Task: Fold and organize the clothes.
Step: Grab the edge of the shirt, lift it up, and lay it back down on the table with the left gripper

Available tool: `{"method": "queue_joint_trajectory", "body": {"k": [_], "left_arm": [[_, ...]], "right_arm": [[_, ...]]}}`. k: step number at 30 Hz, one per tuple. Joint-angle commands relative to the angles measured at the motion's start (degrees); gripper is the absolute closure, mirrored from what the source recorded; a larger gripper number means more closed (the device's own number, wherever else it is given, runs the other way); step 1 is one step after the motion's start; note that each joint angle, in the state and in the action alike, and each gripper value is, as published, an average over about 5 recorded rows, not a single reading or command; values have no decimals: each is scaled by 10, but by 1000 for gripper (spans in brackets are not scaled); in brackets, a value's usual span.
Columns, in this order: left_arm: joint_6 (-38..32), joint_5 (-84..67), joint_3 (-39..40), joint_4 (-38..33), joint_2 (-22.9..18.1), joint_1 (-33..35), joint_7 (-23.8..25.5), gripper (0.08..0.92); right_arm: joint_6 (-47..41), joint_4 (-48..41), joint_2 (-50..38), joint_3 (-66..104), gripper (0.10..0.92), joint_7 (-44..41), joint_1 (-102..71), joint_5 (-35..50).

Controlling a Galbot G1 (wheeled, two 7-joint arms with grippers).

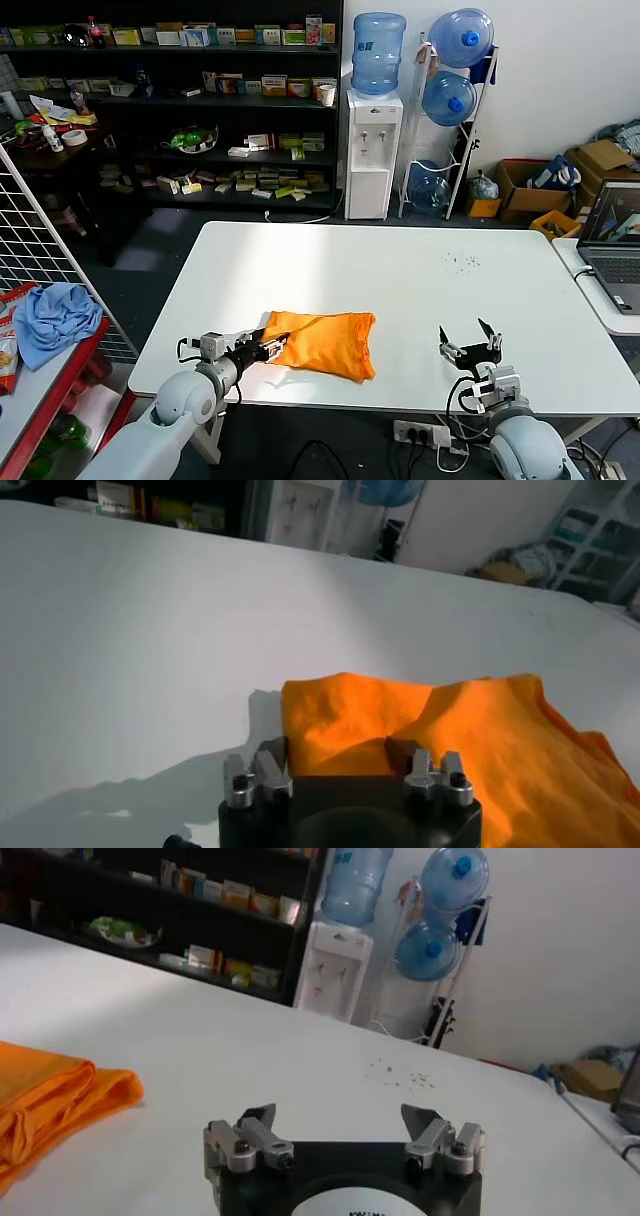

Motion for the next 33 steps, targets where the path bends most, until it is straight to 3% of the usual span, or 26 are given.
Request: {"method": "queue_joint_trajectory", "body": {"k": [1,9,16,26,33], "left_arm": [[12,-8,0,-5,-1,1,9,397],[2,-12,-6,-13,-3,4,-5,631],[7,-21,-27,-42,26,21,-21,818],[43,-38,-98,-70,135,51,-86,844],[47,-30,-143,-33,226,51,-110,844]], "right_arm": [[-1,2,1,0,203,1,1,1],[-2,6,2,-1,203,1,-1,-1],[-2,6,4,-5,203,2,5,0],[-2,-2,12,-20,203,1,25,-2],[-1,-8,11,-26,203,1,34,1]]}}
